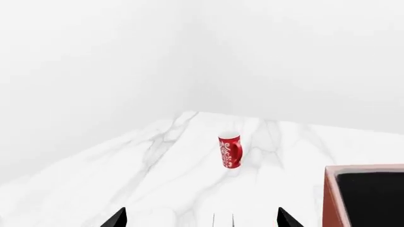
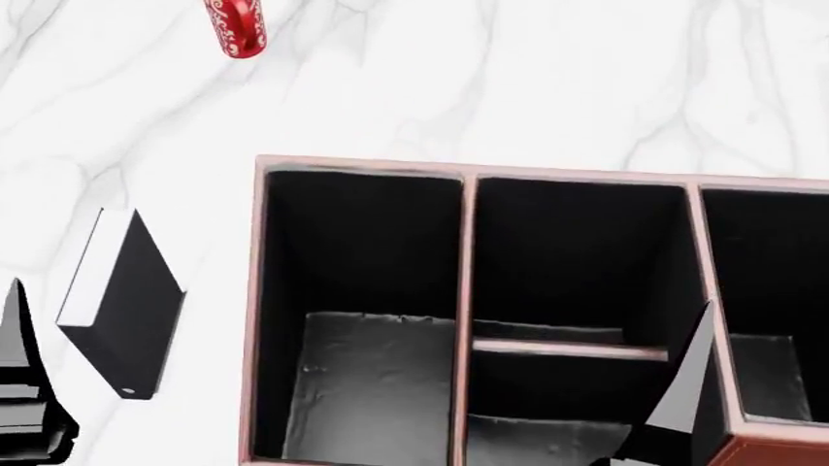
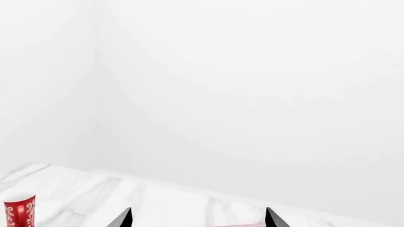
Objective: Pick up the book and place it in the left compartment of the caddy.
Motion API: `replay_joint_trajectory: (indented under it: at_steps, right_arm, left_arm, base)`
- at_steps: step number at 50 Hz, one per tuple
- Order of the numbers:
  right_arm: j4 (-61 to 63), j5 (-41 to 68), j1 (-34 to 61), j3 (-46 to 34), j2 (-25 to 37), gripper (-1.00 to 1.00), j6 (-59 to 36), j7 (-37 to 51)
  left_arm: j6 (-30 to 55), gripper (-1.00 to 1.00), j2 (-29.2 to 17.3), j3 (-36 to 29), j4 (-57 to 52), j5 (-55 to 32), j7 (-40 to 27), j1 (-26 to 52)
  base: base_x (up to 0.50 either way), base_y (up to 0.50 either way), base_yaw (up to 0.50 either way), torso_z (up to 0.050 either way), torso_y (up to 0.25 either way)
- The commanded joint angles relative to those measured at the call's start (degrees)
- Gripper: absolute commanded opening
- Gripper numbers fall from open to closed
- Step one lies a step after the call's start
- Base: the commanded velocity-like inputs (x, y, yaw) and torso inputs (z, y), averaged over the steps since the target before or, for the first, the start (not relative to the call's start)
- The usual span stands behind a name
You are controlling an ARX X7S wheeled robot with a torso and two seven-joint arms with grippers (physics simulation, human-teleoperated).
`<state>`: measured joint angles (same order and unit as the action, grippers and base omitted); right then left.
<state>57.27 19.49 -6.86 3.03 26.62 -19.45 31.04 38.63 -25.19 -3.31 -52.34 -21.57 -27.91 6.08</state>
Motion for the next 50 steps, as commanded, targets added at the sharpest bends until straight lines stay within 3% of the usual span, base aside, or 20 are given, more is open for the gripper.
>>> replay_joint_trajectory:
  at_steps: [1, 50]
  right_arm:
    - [-0.4, -1.0, 0.0, 1.2, -0.8, 1.0, 0.4, -1.2]
    - [-0.8, -0.4, 0.0, 0.4, 0.7, 1.0, 1.3, 0.2]
  left_arm:
    - [2.1, 1.0, 0.9, 3.1, 5.4, -8.4, 7.8, 5.6]
    - [-3.5, 1.0, 5.2, -6.3, 36.6, -3.0, 13.7, 17.1]
  base:
    - [0.0, 0.0, 0.0, 0.0, 0.0]
    - [0.0, 0.0, 0.0, 0.0, 0.0]
